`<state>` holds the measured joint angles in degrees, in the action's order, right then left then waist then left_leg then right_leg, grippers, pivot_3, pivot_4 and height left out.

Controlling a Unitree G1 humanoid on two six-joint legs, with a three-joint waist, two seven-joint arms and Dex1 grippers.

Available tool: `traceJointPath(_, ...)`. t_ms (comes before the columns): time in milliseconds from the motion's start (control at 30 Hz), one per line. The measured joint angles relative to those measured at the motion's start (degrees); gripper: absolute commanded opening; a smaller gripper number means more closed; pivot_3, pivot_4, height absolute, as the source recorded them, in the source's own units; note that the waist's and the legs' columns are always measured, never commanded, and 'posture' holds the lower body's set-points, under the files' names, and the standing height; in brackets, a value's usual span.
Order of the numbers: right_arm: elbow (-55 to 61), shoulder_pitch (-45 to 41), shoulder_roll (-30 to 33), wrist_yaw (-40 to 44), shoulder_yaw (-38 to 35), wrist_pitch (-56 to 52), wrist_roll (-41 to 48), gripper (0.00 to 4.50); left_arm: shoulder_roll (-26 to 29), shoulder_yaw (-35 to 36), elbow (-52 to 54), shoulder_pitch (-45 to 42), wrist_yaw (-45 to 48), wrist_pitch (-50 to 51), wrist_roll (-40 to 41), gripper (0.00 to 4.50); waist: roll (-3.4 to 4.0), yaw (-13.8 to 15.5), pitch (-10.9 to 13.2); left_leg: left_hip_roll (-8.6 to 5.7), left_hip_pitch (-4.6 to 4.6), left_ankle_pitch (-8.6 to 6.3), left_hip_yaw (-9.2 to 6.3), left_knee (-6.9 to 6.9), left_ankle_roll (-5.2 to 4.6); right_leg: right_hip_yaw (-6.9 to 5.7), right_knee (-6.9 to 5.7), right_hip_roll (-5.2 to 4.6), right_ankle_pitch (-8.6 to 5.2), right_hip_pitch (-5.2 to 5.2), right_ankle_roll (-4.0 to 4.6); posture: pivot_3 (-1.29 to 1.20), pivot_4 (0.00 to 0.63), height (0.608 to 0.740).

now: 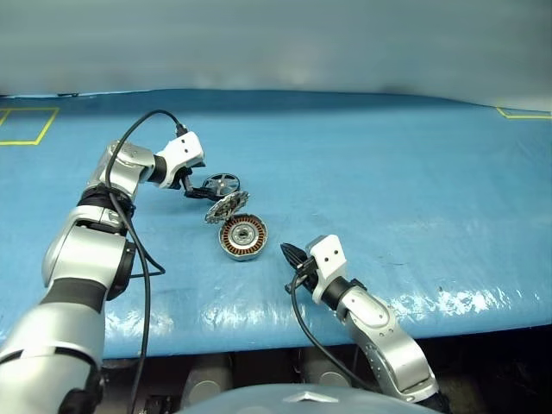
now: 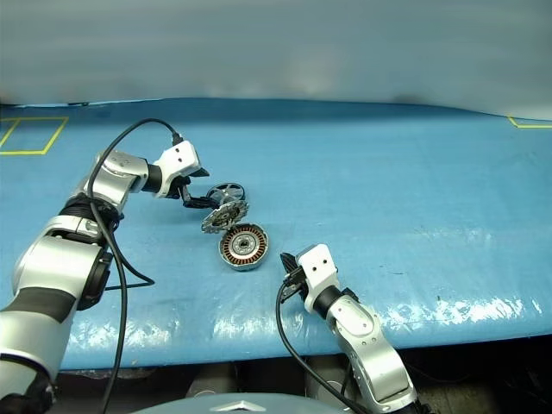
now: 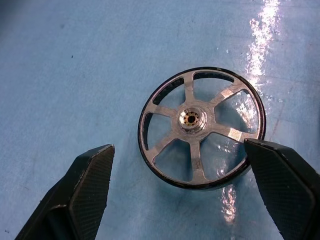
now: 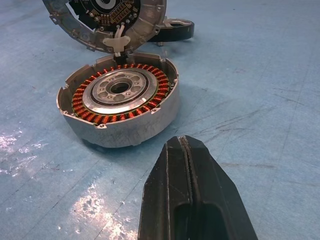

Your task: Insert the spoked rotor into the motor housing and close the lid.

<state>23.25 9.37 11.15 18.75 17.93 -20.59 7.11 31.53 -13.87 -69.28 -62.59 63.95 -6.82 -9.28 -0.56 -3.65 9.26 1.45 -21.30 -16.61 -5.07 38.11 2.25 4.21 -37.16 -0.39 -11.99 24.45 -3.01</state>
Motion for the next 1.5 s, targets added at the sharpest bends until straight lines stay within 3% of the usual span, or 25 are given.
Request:
traceJointPath(767,-0.07,-0.87,-0.35,-0.05,0.14,-0.55,-0.02,0.02,-0.21,2.29,0.81,4.09,1.06,2.17,-0.73,4.50,-0.01,-0.02,0.00,-0.02,0.04,0.01,-0.01,0.18,0.00,0.01,-0.27,0.00,0.00,0.00,0.01,0.00,0.150,0.740)
traceJointPath(1167,-0.24,-1.32,-0.32,0.16,0.24,-1.12,-0.03,0.02,-1.83,6.68,3.11,5.68,-0.52,9.67,3.83,4.50,-0.01,-0.16,0.00,-0.04,0.11,0.00,-0.03,0.65,0.00,0.04,-0.78,0.02,-0.10,-0.03,-0.02,0.00,0.150,0.740)
traceJointPath(1267,-0.26,-1.34,-0.24,0.19,0.23,-1.17,-0.03,0.00,-1.83,6.71,4.26,6.05,-0.53,11.03,4.19,3.92,-0.01,-0.13,0.00,-0.04,0.10,0.00,-0.03,0.71,0.00,0.04,-0.81,0.03,-0.18,-0.04,-0.17,0.00,0.150,0.740)
traceJointPath(1367,-0.33,-1.38,-0.19,0.21,0.23,-1.18,-0.03,0.00,-1.83,6.84,4.79,6.25,-1.03,12.78,5.05,2.93,-0.01,-0.14,0.00,-0.04,0.10,0.00,-0.03,0.72,-0.01,0.05,-0.81,0.03,-0.18,-0.04,-0.19,0.00,0.150,0.740)
traceJointPath(1500,-0.59,-1.38,-0.16,0.20,0.22,-1.18,-0.04,0.00,-2.05,7.82,5.37,6.74,-1.51,15.09,5.96,2.93,-0.01,-0.13,0.00,-0.04,0.09,0.00,-0.03,0.72,0.00,0.04,-0.80,0.03,-0.17,-0.04,-0.17,0.00,0.150,0.740)
